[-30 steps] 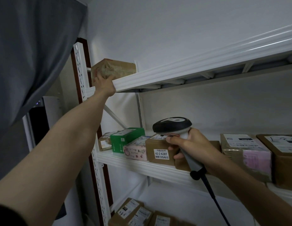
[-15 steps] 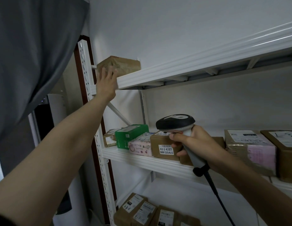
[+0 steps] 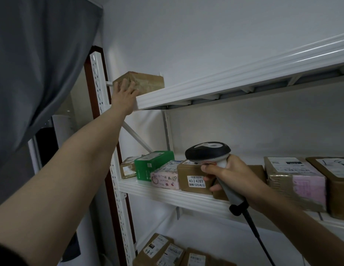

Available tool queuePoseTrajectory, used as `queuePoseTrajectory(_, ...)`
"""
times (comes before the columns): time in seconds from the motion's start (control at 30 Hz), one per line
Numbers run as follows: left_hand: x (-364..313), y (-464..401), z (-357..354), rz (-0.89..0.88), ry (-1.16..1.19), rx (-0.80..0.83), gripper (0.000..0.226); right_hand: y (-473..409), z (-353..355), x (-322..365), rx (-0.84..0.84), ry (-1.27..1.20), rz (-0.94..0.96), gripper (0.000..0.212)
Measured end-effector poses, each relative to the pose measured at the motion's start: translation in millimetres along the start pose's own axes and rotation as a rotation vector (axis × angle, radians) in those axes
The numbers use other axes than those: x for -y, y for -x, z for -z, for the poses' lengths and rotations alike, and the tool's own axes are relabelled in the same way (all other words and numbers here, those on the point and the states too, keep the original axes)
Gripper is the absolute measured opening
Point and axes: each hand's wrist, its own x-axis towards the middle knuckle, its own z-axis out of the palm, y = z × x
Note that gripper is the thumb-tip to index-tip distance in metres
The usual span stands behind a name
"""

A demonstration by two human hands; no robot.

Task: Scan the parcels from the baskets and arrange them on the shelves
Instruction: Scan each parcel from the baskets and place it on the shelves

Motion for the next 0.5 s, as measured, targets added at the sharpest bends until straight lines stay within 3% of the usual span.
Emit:
queuePoseTrajectory(0.2, 2, 2, 4, 0.013, 0.105, 0.001, 0.079, 1, -2, -1, -0.024, -0.010, -0.014, 0.016)
queuePoseTrajectory(0.37, -1, 30, 4, 0.070, 0.326, -0.063, 0.090, 6, -1, 1, -0.003, -0.015, -0.021, 0.018)
queuePoseTrajectory(0.5, -13, 70, 13, 0.200, 0.491, -0.147, 0.078, 10, 2, -4, -0.051, -0.046, -0.039, 0.018)
